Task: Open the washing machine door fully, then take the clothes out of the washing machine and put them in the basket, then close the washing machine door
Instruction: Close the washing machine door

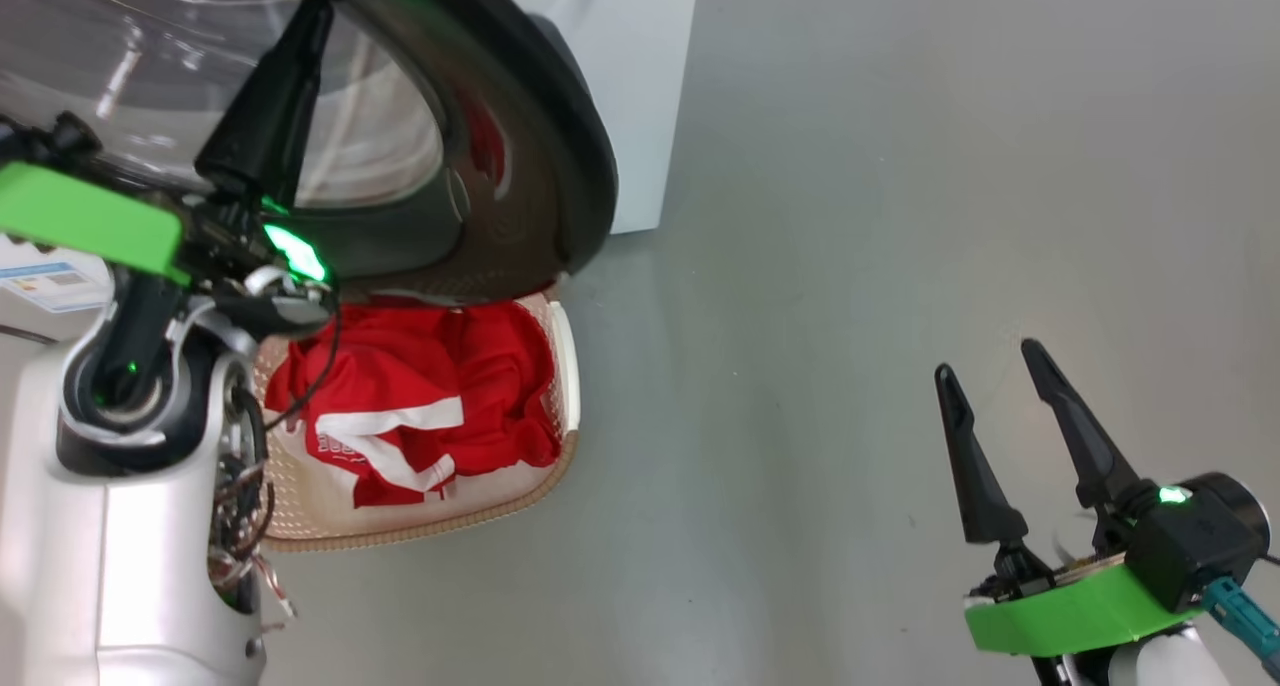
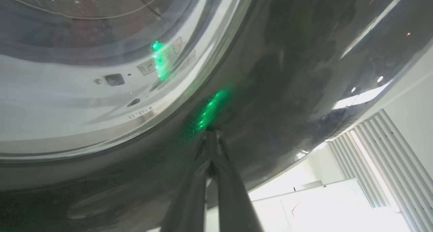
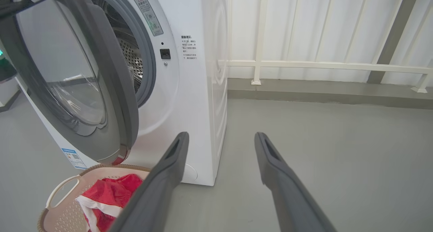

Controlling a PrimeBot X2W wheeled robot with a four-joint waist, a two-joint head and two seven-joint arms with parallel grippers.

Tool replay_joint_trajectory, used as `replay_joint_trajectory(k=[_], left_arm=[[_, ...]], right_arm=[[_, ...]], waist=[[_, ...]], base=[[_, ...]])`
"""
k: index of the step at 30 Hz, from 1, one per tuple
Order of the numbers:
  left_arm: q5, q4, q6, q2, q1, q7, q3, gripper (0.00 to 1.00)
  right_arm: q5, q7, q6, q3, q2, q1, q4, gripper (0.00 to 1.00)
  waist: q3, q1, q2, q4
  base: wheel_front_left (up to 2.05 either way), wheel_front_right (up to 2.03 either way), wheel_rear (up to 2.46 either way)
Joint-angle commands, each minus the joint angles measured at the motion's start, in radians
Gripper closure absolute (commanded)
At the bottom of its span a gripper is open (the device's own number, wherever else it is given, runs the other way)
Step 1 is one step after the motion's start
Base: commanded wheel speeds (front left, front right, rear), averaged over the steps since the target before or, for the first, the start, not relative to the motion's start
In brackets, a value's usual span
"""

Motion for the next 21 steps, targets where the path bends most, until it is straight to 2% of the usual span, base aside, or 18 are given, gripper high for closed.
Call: replay_joint_trajectory(k=[1, 21], left_arm=[[0.001, -0.011, -0.017, 0.026, -0.032, -0.008, 0.026, 1.0], [0.011, 0.159, -0.071, 0.039, -0.209, -0.015, 0.034, 1.0]], right_arm=[[-0.001, -0.006, 0.006, 0.023, -0.012, -0.032, -0.029, 0.0], [0.01, -0.006, 0.006, 0.032, -0.012, -0.061, -0.035, 0.0]], waist=[[0.015, 0.0, 0.0, -0.014], [0.095, 0.0, 0.0, -0.055]], base=[[0.0, 0.0, 0.0], [0.0, 0.0, 0.0]])
